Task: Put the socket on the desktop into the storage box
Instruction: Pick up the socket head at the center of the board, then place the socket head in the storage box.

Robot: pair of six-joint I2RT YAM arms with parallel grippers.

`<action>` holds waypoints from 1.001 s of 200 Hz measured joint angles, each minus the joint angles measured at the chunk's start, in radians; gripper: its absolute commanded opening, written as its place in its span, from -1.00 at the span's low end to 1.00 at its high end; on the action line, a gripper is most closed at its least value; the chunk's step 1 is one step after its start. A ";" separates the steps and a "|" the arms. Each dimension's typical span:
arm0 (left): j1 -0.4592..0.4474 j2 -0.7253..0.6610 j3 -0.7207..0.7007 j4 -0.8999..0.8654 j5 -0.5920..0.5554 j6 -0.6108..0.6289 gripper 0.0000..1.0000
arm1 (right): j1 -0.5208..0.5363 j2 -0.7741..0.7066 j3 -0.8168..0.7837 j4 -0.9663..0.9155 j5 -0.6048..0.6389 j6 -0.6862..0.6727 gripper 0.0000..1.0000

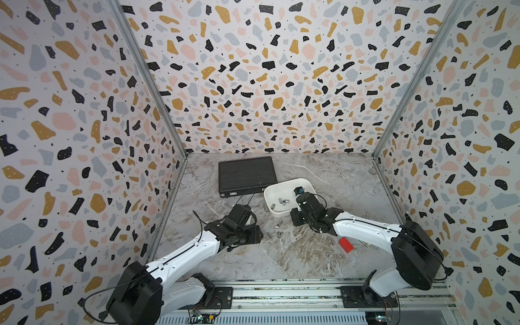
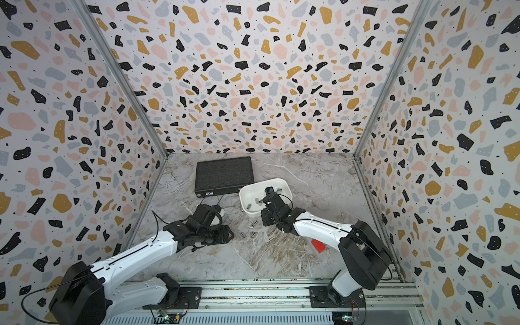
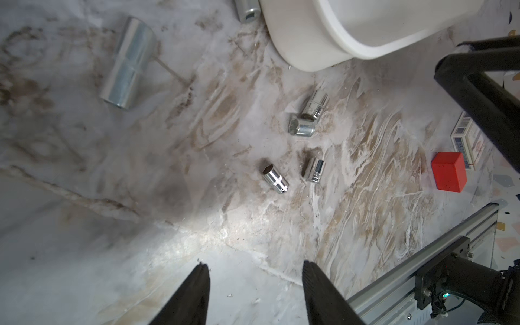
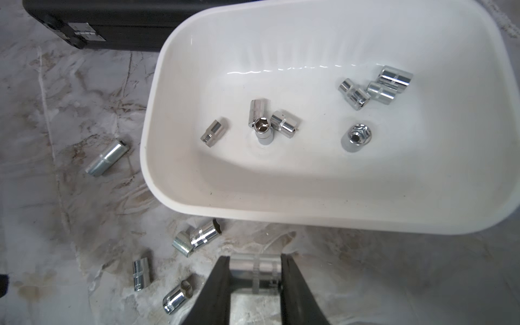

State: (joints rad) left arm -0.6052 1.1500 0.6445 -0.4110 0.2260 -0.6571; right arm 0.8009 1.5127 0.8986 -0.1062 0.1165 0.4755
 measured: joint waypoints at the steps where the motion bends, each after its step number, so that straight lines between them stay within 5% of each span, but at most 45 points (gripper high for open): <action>1: 0.000 0.001 0.001 0.001 0.000 0.000 0.13 | 0.000 -0.002 0.000 -0.002 -0.001 0.000 -0.48; 102: 0.000 0.064 0.090 0.042 -0.018 0.000 0.13 | -0.043 0.017 0.161 -0.140 -0.089 -0.002 -0.45; 200: 0.007 0.076 0.106 0.046 -0.024 0.010 0.13 | -0.145 0.258 0.443 -0.294 -0.155 -0.004 -0.44</action>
State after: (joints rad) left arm -0.5980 1.2263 0.7506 -0.3649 0.2024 -0.6468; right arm 0.6563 1.7710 1.3411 -0.4007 -0.0383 0.4713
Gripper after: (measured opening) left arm 0.567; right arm 0.281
